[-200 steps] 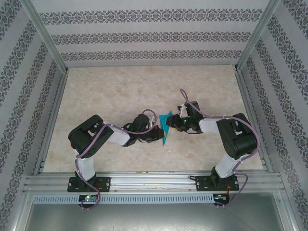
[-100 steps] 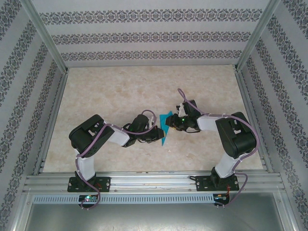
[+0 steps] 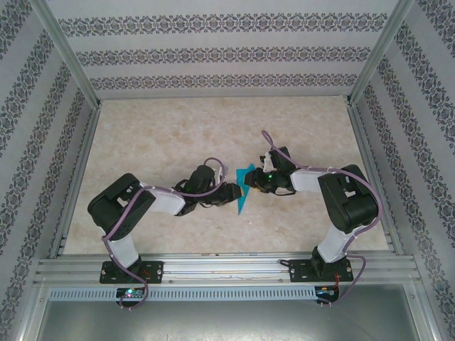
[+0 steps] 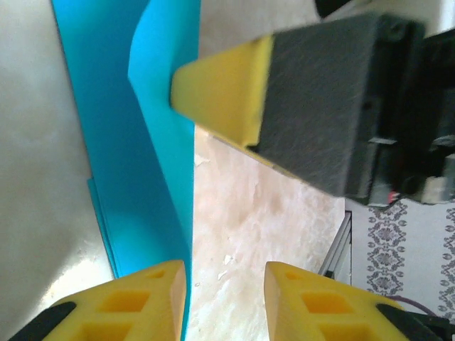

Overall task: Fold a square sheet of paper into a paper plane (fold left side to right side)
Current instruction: Fold the wing for the fifth time at the center of the table.

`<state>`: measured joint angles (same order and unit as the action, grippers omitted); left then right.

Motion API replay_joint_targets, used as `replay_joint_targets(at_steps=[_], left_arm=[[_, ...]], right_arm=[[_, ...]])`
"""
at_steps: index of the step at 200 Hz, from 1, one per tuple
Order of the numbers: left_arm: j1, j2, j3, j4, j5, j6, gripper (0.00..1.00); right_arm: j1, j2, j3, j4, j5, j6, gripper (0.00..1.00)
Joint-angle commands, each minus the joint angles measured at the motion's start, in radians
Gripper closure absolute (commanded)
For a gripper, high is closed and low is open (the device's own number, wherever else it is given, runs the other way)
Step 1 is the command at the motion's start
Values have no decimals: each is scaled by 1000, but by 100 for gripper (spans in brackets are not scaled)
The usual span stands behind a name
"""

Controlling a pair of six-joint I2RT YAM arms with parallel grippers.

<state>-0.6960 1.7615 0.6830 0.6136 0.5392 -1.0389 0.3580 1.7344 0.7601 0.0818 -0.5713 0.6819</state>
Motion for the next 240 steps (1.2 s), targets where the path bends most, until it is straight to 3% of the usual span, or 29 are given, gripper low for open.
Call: replay_joint_targets(at_steps=[1,44,120,240], left_arm=[[36,-27,3,-85,-17,51,62],[52,9,64,-145,5,94,57],[52,107,141,-144,16,111,59],[52,156,185,-179,-16,150,86]], right_arm=[[21,58,-4,-36,45,-21,62],[21,58,-2,-43,50,-24,62],[21,57,-1,-59,56,-30,62],[21,68,13,-98,64,-51,62]])
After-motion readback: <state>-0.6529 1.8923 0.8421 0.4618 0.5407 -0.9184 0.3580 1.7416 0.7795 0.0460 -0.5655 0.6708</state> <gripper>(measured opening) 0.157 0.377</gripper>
